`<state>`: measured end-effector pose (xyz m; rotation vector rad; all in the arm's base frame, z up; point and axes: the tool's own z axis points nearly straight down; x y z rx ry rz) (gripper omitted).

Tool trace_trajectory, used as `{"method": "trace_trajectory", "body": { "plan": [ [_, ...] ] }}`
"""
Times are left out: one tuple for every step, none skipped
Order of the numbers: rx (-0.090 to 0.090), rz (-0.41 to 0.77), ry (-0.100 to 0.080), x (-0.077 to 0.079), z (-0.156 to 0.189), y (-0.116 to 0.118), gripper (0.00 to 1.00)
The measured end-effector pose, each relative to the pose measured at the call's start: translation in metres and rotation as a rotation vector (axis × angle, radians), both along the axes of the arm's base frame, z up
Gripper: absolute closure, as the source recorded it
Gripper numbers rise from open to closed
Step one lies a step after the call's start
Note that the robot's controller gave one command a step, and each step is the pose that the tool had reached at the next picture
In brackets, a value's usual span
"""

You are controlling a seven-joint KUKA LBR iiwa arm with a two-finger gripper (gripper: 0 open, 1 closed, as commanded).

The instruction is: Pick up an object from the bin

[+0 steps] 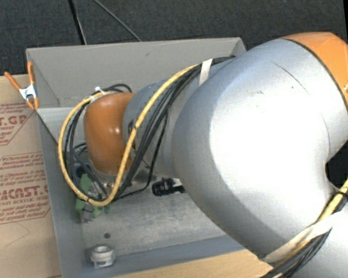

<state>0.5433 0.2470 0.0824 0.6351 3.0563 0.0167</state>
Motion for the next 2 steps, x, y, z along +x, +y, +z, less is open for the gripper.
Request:
{"method": "trace_trajectory", "body": {
  "plan": [
    [-0.002, 0.002, 0.014, 0.002, 0.08, 0.001, 1.0],
    [-0.004, 0.003, 0.018, 0.003, 0.107, 0.002, 1.0]
  ]
}}
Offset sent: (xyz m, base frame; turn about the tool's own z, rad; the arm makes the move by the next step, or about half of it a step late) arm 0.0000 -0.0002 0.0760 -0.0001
